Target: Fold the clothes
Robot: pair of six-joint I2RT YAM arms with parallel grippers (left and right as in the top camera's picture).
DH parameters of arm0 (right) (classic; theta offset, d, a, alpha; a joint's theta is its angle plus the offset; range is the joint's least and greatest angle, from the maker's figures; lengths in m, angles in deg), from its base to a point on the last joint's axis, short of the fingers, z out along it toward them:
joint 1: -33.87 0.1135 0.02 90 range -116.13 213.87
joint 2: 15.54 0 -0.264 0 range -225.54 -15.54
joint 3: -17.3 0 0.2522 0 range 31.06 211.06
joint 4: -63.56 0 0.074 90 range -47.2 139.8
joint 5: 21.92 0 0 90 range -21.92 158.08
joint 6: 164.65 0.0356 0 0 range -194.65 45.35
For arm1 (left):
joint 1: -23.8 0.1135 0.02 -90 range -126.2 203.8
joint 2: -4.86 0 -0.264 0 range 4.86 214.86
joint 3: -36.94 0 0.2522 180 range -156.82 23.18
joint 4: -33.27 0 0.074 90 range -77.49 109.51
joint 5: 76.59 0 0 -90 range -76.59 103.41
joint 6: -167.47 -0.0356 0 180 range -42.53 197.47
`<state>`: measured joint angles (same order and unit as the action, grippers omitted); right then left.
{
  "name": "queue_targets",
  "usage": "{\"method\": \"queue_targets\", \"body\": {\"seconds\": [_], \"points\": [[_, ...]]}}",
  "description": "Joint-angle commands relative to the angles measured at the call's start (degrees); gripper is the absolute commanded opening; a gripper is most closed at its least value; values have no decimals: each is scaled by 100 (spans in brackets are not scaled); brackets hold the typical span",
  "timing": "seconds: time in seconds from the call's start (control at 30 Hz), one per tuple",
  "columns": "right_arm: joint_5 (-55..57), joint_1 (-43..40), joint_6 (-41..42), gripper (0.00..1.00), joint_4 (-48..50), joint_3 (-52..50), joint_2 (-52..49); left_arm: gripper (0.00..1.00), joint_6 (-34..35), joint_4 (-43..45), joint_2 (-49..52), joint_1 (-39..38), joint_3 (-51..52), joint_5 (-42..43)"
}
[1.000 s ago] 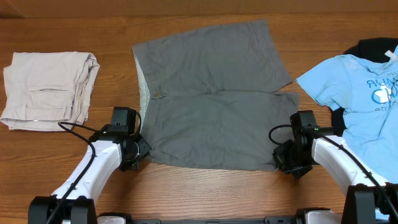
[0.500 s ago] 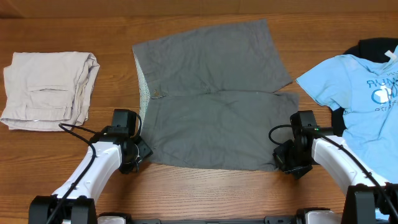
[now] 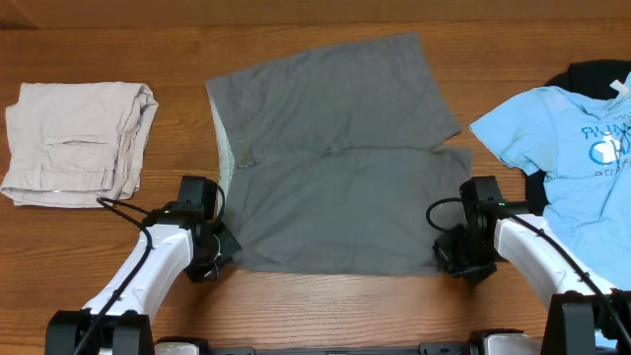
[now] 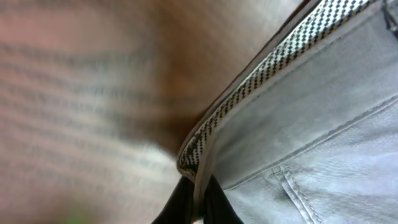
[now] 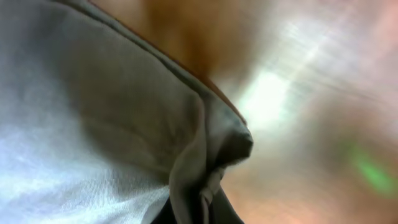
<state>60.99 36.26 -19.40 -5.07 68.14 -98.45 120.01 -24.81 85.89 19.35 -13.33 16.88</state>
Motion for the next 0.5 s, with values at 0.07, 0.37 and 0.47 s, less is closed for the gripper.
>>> {"method": "queue_targets", "body": {"seconds": [0.07, 0.37, 0.47], "points": [[168, 13, -323, 4, -625, 581, -44, 4, -826, -835, 26, 15, -485, 232], [142, 13, -599, 4, -1390, 1069, 503, 4, -1025, -1926, -37, -13, -966, 240], [144, 13, -684, 4, -1499, 1069, 918, 4, -1023, -2142, -262, -13, -966, 260]]}}
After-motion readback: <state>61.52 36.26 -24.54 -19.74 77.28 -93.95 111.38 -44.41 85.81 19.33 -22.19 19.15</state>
